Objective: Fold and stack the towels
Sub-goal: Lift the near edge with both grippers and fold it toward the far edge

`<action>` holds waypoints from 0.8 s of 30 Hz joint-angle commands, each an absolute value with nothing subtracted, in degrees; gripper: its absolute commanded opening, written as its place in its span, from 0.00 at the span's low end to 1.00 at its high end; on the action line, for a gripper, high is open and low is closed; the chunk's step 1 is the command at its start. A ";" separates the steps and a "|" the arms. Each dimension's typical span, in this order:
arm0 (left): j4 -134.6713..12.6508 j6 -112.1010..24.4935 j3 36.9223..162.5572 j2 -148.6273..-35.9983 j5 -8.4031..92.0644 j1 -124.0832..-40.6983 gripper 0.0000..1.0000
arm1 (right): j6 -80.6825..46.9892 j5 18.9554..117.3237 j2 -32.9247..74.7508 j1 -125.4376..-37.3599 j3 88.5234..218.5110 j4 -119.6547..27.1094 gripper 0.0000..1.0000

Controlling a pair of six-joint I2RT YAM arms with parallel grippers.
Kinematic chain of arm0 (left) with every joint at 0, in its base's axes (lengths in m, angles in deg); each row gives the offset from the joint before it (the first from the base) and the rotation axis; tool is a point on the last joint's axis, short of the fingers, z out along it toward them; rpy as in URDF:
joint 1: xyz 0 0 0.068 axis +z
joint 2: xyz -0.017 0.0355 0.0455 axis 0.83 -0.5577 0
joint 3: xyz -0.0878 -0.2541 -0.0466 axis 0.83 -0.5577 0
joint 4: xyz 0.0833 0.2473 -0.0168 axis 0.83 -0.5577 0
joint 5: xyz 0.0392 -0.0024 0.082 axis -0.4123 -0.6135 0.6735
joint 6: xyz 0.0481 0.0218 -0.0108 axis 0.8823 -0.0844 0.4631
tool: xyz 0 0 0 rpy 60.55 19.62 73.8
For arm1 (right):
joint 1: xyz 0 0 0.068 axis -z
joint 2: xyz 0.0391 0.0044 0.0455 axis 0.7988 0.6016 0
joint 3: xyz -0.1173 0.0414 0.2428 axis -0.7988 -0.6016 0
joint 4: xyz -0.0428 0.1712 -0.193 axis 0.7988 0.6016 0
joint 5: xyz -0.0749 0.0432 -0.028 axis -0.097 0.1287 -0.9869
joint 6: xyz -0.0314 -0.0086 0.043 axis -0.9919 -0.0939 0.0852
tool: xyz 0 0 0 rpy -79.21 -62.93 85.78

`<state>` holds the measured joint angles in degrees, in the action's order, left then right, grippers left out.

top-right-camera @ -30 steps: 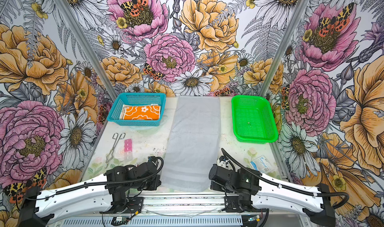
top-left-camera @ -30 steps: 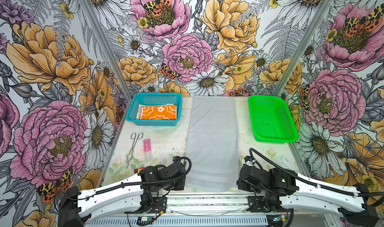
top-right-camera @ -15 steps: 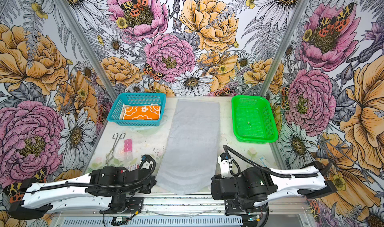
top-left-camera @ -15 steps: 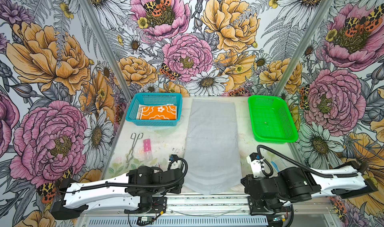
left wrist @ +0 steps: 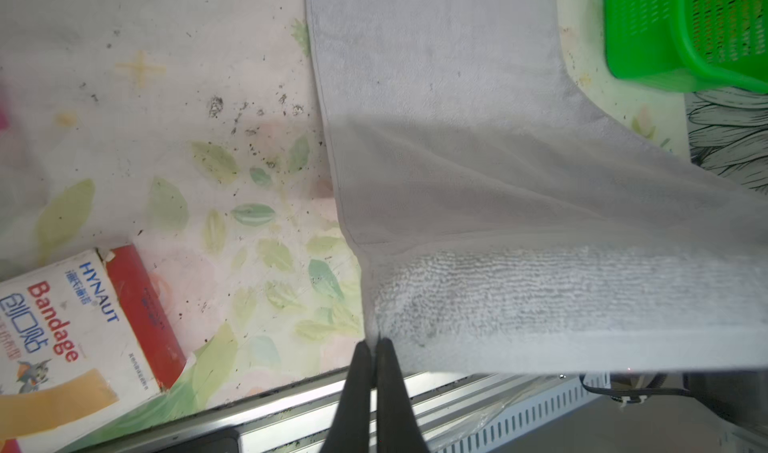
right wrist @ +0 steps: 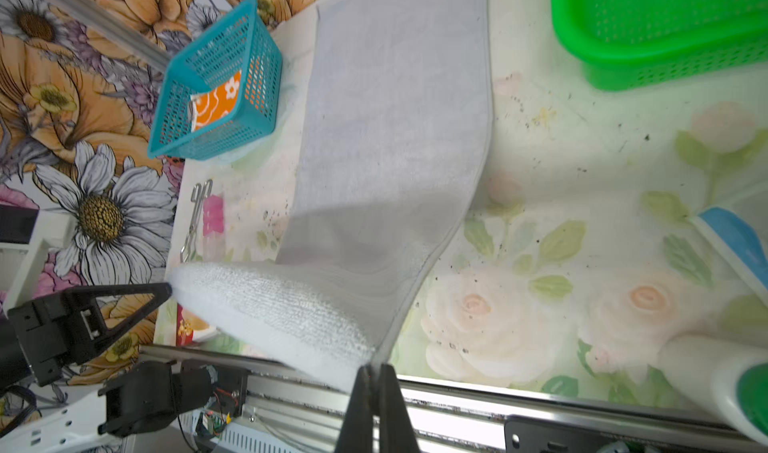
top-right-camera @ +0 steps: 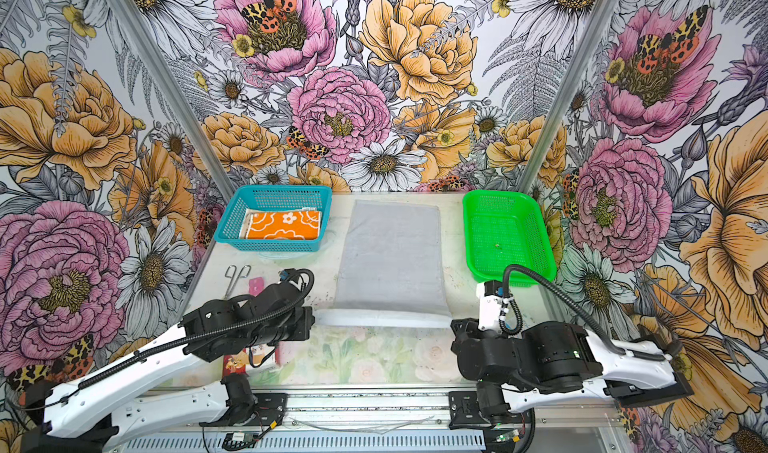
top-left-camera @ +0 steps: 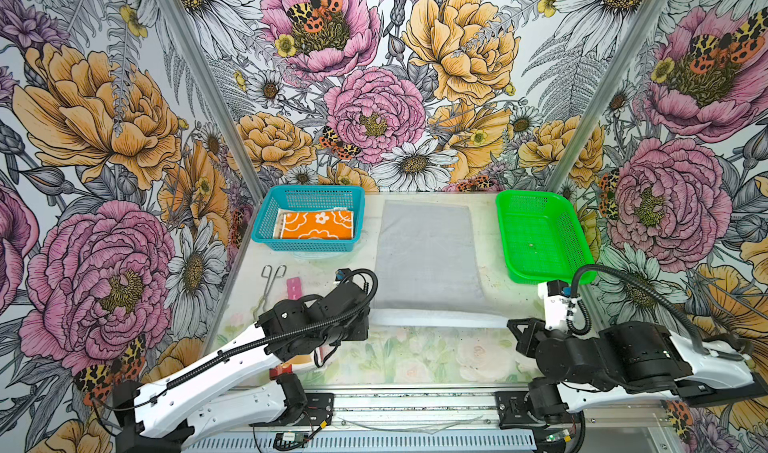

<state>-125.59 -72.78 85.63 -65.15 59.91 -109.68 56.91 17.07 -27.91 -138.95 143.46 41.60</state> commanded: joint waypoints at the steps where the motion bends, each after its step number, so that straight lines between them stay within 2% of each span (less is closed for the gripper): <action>1: -119.73 -59.16 91.72 -71.55 51.92 -103.53 0.00 | 42.30 13.00 -26.92 -131.44 148.56 40.89 0.00; 4: -119.17 -54.83 97.11 -77.58 51.07 -100.38 0.00 | 29.56 19.72 -22.28 -120.69 153.17 36.11 0.00; 6: -118.64 -52.92 100.00 -80.98 49.99 -98.20 0.00 | 19.50 33.05 -17.55 -107.96 154.20 29.39 0.00; 9: -117.59 -50.55 103.80 -85.00 48.17 -94.78 0.00 | 11.48 52.44 -12.37 -91.80 150.63 16.21 0.00; 15: -115.70 -46.84 113.45 -95.63 44.74 -88.21 0.00 | 1.38 65.39 3.29 -76.76 155.36 6.59 0.00; 24: -114.69 -44.10 131.50 -116.99 41.81 -81.84 0.00 | -7.87 73.06 23.50 -62.50 166.27 1.04 0.00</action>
<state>-115.99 -46.42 127.29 -112.21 44.20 -83.35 -2.60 68.74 20.68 -64.89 162.44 4.84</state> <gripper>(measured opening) 0.048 0.046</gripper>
